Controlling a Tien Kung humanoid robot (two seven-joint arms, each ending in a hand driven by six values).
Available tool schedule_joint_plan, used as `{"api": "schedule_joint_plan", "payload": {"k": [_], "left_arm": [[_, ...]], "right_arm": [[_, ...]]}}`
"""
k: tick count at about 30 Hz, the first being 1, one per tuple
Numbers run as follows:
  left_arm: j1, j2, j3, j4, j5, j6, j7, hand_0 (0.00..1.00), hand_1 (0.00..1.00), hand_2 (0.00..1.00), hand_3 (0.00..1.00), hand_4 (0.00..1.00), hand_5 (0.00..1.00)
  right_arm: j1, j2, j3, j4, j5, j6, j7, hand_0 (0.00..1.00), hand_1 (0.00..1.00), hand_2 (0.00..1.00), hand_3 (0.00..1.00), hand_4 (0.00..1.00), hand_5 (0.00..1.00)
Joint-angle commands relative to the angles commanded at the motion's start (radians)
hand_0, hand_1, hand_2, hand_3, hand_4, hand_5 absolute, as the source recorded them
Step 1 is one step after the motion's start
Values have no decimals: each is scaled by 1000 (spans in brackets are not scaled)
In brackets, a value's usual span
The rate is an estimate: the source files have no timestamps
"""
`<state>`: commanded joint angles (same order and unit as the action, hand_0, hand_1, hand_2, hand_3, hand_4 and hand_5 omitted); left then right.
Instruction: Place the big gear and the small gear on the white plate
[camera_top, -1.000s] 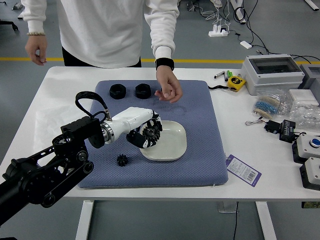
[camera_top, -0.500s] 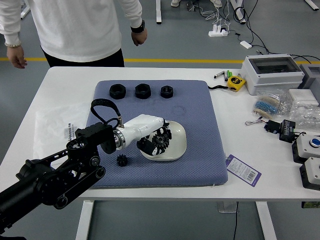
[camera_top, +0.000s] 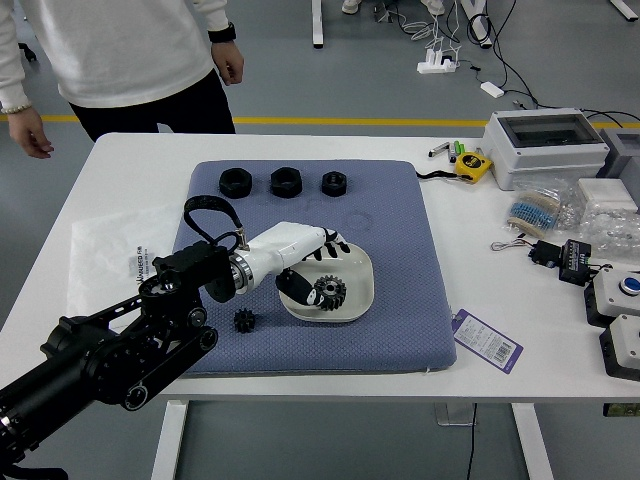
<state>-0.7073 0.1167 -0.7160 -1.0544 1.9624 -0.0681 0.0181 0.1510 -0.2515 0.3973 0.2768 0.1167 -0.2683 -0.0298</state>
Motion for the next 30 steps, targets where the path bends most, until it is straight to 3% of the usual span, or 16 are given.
{"api": "schedule_joint_plan", "payload": {"k": [1,5,10,12,13,15,18,19,20,24,25,30], "left_arm": [[-1,-2,-3,5,5,2,0,529,662,801,822,998,263],[1,-2,-18,3,10,13,-5,529,662,801,822,998,263],[8,13,-53,-39,10,19,-12,557,681,828,837,998,289],[19,38,-83,-86,18,17,-22,557,681,828,837,998,289],[26,54,-95,-111,23,11,-25,521,631,691,776,998,268],[31,64,-103,-133,27,7,-25,521,631,691,776,998,268],[57,115,-130,-198,40,-32,-7,521,631,691,776,998,268],[63,124,-136,-209,40,-40,-2,499,567,586,691,947,90],[79,144,-152,-229,31,-59,11,499,567,586,691,947,90],[121,181,-190,-273,-7,-88,34,499,567,586,691,947,90],[127,187,-194,-280,-8,-91,36,489,536,566,646,811,2],[177,235,-213,-325,8,-123,51,489,536,566,646,811,2]], "right_arm": [[1,0,-1,0,1,0,0,650,657,730,579,838,679],[4,-1,-5,0,9,1,3,650,657,730,579,838,679],[5,-1,-7,-1,12,2,4,650,656,730,579,839,680],[4,-2,-8,-1,15,3,6,650,656,730,579,839,680],[3,-2,-9,-1,16,3,6,650,655,729,579,839,679],[3,-2,-9,-2,17,3,6,650,655,729,579,839,679],[1,-2,-11,-2,21,4,8,650,655,729,579,839,679],[0,-2,-11,-2,21,4,8,650,655,729,580,839,679],[-2,-1,-11,-3,22,5,8,650,655,729,580,839,679],[-6,0,-13,-4,26,6,9,650,655,729,580,839,679],[-6,0,-13,-4,26,7,9,650,655,729,580,840,679],[-8,2,-11,-5,24,6,8,650,655,729,580,840,679]]}}
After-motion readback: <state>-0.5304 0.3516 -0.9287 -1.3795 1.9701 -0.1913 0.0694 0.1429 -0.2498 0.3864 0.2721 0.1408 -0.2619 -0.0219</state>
